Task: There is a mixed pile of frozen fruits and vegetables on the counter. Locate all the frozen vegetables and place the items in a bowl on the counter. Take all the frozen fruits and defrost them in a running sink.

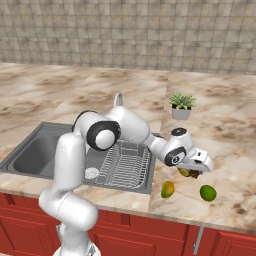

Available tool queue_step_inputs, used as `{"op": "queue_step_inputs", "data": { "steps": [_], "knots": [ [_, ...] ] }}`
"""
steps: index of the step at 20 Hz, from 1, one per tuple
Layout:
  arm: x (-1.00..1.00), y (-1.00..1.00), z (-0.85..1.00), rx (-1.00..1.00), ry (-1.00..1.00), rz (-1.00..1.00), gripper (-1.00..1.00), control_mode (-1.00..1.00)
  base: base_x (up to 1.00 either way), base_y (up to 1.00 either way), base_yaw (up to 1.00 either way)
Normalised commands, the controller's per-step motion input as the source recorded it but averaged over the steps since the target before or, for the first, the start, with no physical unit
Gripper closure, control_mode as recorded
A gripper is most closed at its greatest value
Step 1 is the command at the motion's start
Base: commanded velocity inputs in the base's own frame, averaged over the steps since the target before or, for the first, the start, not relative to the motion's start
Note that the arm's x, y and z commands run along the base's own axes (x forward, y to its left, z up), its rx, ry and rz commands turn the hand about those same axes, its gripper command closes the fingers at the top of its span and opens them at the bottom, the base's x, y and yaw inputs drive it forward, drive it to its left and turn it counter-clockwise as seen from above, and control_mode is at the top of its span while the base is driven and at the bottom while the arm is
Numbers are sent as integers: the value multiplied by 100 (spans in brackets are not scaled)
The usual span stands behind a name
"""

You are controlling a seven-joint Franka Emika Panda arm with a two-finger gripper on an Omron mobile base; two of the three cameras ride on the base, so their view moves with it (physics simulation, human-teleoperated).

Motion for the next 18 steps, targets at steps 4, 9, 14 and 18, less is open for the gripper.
{"op": "queue_step_inputs", "data": {
  "steps": [4,9,14,18],
  "knots": [
    [0,0,-15,6,0,0,100,-100,0,0,0],
    [-7,0,11,1,-3,0,100,-100,0,0,0],
    [-21,0,57,0,-12,0,100,-100,0,0,0],
    [-21,0,54,0,-12,0,100,-100,0,0,0]
  ]
}}
